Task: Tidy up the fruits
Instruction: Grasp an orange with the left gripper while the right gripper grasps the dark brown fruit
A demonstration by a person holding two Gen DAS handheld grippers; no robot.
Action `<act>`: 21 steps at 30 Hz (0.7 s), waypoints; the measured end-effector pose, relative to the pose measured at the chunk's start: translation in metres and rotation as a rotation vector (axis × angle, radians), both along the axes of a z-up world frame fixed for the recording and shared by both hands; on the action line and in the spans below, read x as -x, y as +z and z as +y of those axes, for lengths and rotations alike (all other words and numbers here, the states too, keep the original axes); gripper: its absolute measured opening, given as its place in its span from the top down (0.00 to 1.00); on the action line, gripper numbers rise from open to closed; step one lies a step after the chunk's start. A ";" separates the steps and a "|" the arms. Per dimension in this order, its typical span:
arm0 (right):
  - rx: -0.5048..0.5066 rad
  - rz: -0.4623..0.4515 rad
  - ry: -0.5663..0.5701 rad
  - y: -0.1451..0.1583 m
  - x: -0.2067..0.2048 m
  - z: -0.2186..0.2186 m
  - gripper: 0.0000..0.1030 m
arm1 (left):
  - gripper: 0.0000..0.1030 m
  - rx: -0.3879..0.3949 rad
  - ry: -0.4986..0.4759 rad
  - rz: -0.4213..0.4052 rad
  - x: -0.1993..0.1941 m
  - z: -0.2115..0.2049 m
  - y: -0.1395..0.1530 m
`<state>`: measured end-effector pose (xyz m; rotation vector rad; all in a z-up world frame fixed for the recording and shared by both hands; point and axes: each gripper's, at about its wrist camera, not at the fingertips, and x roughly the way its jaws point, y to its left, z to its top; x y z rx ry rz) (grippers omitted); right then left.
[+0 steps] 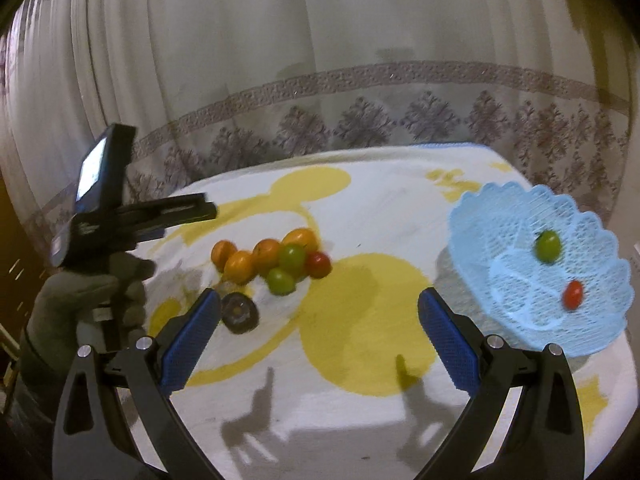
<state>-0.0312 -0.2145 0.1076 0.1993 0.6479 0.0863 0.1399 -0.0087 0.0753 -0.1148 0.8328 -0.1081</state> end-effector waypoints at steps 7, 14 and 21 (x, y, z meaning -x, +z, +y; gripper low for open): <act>0.024 0.056 0.031 -0.018 -0.016 0.017 0.03 | 0.14 0.028 0.025 0.113 -0.019 -0.007 -0.029; 0.031 0.096 0.035 -0.033 -0.026 0.024 0.03 | 0.38 0.029 0.016 0.161 -0.024 -0.016 -0.046; 0.041 0.125 0.043 -0.043 -0.039 0.030 0.03 | 0.55 0.074 -0.007 0.137 -0.016 -0.017 -0.044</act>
